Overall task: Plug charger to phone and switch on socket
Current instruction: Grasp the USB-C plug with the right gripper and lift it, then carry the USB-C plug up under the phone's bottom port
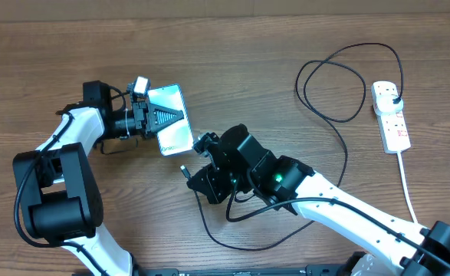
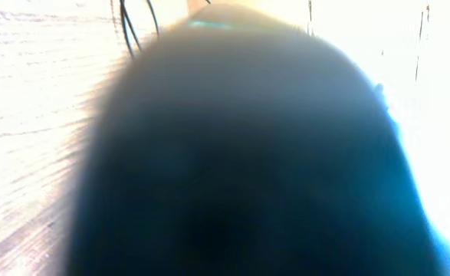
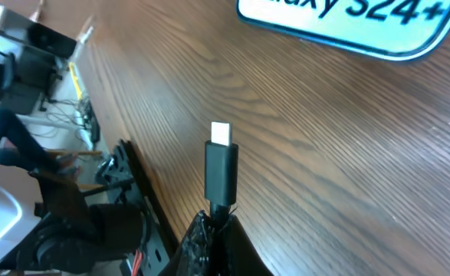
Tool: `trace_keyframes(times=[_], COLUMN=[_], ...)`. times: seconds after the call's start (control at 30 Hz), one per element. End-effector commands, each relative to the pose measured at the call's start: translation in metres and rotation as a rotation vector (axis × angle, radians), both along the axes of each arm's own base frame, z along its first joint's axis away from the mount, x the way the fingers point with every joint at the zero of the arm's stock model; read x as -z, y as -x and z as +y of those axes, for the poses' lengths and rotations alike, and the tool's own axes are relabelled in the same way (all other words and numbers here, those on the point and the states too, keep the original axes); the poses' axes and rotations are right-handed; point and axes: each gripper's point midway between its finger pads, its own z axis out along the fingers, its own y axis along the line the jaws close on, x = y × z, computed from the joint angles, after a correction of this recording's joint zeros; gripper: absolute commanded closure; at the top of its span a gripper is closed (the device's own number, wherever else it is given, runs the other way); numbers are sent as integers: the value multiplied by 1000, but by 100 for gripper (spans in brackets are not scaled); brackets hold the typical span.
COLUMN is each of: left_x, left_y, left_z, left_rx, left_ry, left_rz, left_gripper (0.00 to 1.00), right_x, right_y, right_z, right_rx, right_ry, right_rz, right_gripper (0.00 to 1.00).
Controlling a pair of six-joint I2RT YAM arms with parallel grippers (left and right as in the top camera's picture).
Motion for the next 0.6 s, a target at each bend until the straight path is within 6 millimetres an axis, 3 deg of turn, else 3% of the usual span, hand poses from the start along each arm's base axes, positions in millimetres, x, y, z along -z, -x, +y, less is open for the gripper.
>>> trace_keyframes(times=[0.0, 0.33, 0.57], left_x=[-20, -20, -20], left_y=[4, 11, 11], left_z=[-2, -9, -10], left_rx=[8, 25, 28], left_ry=[53, 57, 56], left_rz=[-49, -23, -24], left_gripper=[95, 96, 96], right_x=[13, 16, 22], right_y=[11, 4, 7], right_z=[1, 3, 6], right_rx=[-25, 102, 136], right_ry=[-15, -27, 18], right_rz=[34, 114, 57], right_gripper=[96, 96, 96])
